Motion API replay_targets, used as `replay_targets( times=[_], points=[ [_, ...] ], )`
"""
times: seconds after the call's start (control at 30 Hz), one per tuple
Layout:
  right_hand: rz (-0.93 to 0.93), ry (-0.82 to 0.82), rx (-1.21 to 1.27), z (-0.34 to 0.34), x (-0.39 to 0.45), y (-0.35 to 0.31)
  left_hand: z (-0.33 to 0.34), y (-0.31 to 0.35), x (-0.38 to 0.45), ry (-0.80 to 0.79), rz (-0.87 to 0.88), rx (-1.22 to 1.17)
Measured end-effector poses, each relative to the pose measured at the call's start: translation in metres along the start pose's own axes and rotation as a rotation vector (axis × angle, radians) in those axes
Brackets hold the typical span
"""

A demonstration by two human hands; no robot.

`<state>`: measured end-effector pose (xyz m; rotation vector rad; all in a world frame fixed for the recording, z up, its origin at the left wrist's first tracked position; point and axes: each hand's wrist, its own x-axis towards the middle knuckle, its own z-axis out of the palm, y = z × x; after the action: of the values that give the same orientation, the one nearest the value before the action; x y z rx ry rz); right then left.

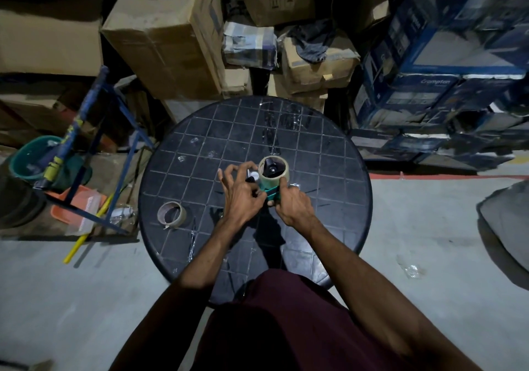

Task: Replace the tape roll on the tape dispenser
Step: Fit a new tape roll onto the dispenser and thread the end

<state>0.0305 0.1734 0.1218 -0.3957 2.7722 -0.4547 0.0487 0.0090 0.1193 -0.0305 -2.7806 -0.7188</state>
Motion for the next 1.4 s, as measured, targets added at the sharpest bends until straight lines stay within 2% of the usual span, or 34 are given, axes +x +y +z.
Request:
replay_targets(
  times=[0.13,0.3,0.5,0.8,0.97,1.17,1.3,1.4],
  points=[
    [0.011,0.013,0.044,-0.004,0.002,0.004,-0.012,-0.005,-0.003,0.062,-0.004,-0.015],
    [0.017,0.036,0.102,-0.002,0.007,0.003,-0.017,-0.002,-0.008,0.05,0.004,0.032],
    [0.117,0.029,0.251,0.0,0.012,0.018,-0.009,-0.005,-0.024,0.033,-0.038,0.017],
    [0.188,-0.038,0.532,0.007,0.01,0.021,-0.021,-0.007,-0.018,-0.112,-0.052,0.026],
    [0.246,-0.09,0.673,0.015,0.015,0.027,-0.028,-0.012,0.0,-0.207,-0.08,0.145],
    [0.305,-0.244,0.943,0.023,0.011,0.027,-0.033,-0.021,0.017,-0.193,-0.059,0.173],
    [0.35,-0.287,1.075,0.023,0.011,0.025,-0.024,-0.02,0.011,-0.068,-0.17,0.051],
    [0.391,-0.276,1.165,0.022,0.013,0.023,-0.009,-0.015,-0.008,-0.091,-0.414,-0.222]
  ],
)
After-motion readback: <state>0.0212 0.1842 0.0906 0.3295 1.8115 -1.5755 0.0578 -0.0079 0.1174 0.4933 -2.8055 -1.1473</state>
